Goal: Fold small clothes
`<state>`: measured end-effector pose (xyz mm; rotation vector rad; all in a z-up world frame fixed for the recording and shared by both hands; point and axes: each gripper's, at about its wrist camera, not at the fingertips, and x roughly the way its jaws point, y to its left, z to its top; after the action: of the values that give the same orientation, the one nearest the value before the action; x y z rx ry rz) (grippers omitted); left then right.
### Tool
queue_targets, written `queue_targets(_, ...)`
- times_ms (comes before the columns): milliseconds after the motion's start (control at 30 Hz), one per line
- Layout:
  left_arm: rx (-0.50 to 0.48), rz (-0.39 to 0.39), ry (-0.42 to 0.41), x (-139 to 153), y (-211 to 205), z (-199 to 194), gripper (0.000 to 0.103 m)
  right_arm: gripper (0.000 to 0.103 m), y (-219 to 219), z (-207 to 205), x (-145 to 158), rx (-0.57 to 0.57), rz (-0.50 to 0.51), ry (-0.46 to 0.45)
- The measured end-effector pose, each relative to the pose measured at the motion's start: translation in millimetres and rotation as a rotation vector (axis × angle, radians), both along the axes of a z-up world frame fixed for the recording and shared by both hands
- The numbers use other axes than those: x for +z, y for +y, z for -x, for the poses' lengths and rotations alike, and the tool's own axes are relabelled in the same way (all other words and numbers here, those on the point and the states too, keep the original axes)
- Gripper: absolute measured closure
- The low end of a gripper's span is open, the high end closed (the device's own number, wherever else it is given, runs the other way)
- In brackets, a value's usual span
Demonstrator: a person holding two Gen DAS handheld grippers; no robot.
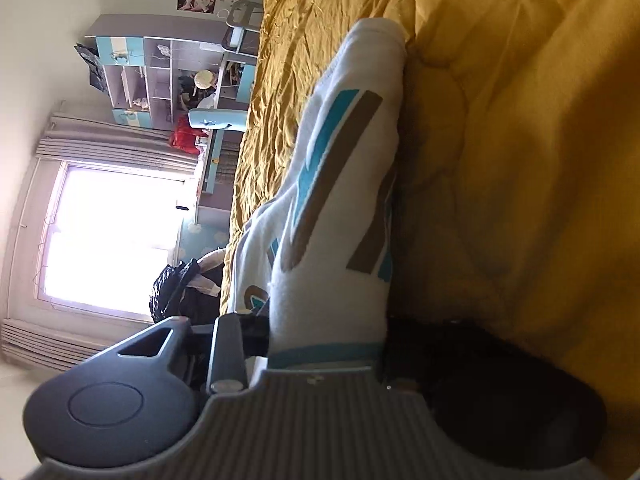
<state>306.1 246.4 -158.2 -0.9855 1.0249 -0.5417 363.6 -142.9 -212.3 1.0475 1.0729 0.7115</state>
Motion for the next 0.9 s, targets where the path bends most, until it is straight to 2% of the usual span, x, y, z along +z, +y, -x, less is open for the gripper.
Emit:
queue_targets(133,0.009,-0.041,-0.058,27,-14,7,0.079,0.076,-4,3,14,-0.038,-0.019,-0.021)
queue_targets(300,-0.026,0.012,-0.122,55,-33,11,0.079,0.076,-30,5,43,-0.083,-0.075,-0.049)
queue_targets(467,-0.071,0.048,-0.161,80,-67,6,0.079,0.076,-68,14,84,-0.1,-0.059,-0.137)
queue_targets(700,-0.167,0.074,-0.218,102,-141,-9,0.079,0.076,-139,27,122,-0.147,-0.007,-0.207)
queue_targets(767,-0.199,0.073,-0.26,106,-169,-12,0.079,0.076,-166,33,132,-0.143,0.032,-0.23)
queue_targets(900,-0.221,0.117,-0.248,102,-223,-22,0.079,0.076,-224,31,150,-0.148,0.102,-0.234)
